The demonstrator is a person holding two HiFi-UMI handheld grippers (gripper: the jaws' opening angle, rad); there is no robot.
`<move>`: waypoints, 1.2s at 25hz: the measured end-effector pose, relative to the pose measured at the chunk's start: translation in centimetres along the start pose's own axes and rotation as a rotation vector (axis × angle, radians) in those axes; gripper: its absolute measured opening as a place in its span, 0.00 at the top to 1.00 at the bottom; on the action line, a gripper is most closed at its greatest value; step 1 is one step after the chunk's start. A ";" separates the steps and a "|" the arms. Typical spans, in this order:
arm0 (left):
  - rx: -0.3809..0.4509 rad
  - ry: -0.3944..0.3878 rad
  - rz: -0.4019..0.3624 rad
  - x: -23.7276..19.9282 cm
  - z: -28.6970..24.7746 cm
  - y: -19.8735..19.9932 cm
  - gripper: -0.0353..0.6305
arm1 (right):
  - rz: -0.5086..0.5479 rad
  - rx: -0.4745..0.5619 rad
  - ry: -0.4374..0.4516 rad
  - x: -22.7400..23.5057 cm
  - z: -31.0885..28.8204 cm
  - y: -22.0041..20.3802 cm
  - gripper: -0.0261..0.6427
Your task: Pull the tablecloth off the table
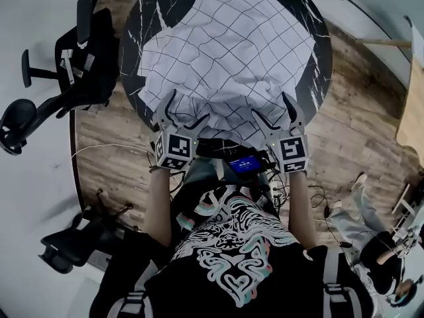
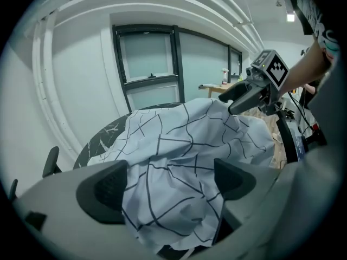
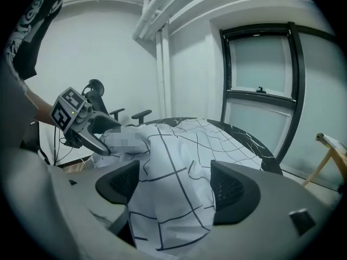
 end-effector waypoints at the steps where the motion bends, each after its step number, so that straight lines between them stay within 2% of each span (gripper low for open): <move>1: -0.011 0.003 -0.002 0.0 -0.2 -0.1 0.20 | 0.009 0.001 0.000 0.2 -0.2 0.1 0.37; 9: -0.090 0.011 0.014 -0.2 -2.3 -0.8 0.18 | 0.023 -0.038 0.048 1.3 -1.9 0.1 0.35; 17: -0.118 0.017 0.001 -0.3 -3.4 -1.2 0.18 | 0.042 -0.070 0.087 1.8 -3.2 -0.5 0.35; 30: -0.146 -0.006 0.054 -0.2 -4.9 -2.1 0.18 | 0.021 -0.119 0.124 2.2 -5.2 -1.9 0.34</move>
Point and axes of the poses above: the fingertips, and each gripper's own axes: z backward along the fingers, x to its right, y out of its top, the point moved 4 cm from there along z, backward along the fingers, and after that the axes turned 5 degrees about y, right-handed, at the moved point
